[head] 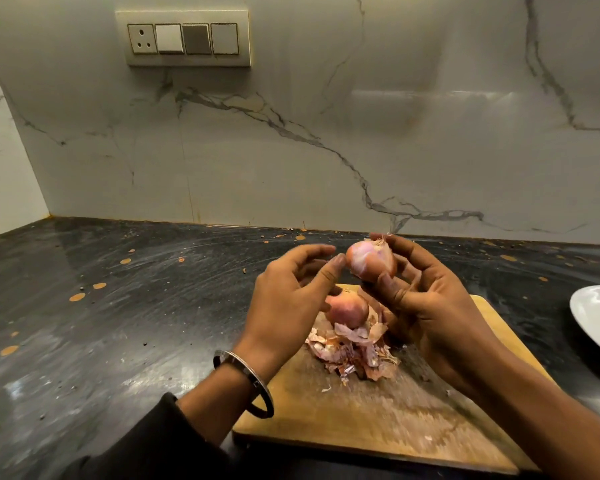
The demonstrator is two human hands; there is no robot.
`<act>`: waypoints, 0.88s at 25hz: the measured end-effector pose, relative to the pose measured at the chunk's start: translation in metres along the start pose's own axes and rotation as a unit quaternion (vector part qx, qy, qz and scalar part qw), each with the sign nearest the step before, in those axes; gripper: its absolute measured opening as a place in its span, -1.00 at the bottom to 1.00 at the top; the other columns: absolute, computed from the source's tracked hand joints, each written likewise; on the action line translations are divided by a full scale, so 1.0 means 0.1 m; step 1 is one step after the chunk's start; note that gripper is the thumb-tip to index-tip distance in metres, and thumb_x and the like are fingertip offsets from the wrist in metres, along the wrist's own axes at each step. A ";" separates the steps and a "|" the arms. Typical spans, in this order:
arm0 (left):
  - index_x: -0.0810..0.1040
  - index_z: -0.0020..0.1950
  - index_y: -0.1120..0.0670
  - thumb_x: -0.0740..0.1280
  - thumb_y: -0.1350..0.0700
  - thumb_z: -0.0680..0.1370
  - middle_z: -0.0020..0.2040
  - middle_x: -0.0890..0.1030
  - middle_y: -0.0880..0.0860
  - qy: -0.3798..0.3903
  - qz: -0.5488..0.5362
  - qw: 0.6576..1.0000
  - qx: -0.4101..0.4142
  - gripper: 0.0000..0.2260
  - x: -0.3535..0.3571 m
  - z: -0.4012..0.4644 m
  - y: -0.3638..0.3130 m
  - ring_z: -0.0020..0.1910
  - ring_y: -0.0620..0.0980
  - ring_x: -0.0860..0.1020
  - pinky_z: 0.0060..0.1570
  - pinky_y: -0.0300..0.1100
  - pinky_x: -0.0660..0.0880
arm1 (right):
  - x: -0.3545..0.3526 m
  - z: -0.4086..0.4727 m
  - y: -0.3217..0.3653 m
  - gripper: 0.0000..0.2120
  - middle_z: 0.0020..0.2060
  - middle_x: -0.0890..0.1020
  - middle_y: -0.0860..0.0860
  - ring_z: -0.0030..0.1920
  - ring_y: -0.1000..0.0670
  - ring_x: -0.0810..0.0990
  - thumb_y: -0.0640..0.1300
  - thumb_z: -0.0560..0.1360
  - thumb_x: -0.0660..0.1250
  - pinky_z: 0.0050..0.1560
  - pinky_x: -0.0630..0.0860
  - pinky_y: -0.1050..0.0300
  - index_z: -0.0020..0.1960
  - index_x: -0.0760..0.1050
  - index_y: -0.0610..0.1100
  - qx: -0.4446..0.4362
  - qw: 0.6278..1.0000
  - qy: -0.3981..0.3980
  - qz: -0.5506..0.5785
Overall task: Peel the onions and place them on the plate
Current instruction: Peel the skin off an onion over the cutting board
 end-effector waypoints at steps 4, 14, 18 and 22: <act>0.65 0.14 0.11 0.36 0.12 0.55 -0.08 0.73 0.04 0.022 -0.075 0.996 -0.040 -0.80 0.01 -0.01 0.03 -0.16 0.00 0.71 -0.27 -0.24 0.61 | 0.04 -0.04 0.02 -0.44 0.19 0.67 0.06 0.18 -0.05 0.67 -0.17 0.27 0.53 0.06 0.65 0.02 0.27 0.59 0.01 -0.030 0.998 0.029 -0.047; 0.68 0.11 0.00 0.29 0.14 0.63 -0.20 0.70 -0.10 -0.004 0.180 0.979 0.097 -0.81 0.05 -0.05 -0.01 -0.25 -0.21 0.66 -0.24 -0.09 0.65 | 0.12 -0.14 0.10 -0.43 0.10 0.70 0.00 -0.03 0.06 0.73 -0.19 0.31 0.57 -0.13 0.66 0.22 0.31 0.57 -0.01 -0.129 0.966 0.009 -0.225; 0.70 0.01 0.04 0.30 0.15 0.60 -0.27 0.68 -0.08 -0.020 0.210 0.972 0.100 -0.83 0.04 -0.06 -0.01 -0.30 -0.17 0.64 -0.29 -0.11 0.63 | 0.18 -0.17 0.15 -0.42 0.13 0.64 0.07 0.11 0.14 0.66 -0.17 0.27 0.59 0.03 0.62 0.26 0.29 0.59 -0.09 -0.184 0.939 0.003 -0.291; 0.71 -0.05 0.03 0.33 0.18 0.56 -0.33 0.67 -0.10 -0.037 0.181 0.978 0.101 -0.84 0.01 -0.05 -0.05 -0.35 -0.21 0.64 -0.34 -0.19 0.62 | 0.17 -0.16 0.13 -0.42 0.14 0.64 0.07 0.13 0.10 0.66 -0.18 0.28 0.59 0.04 0.64 0.20 0.29 0.59 -0.09 -0.182 0.945 0.007 -0.271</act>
Point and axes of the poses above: each hand's wrist, its own z-axis towards the middle knuckle, its own x-axis out of the palm, y = z × x, the point moved 4 cm from there along z, towards the middle knuckle
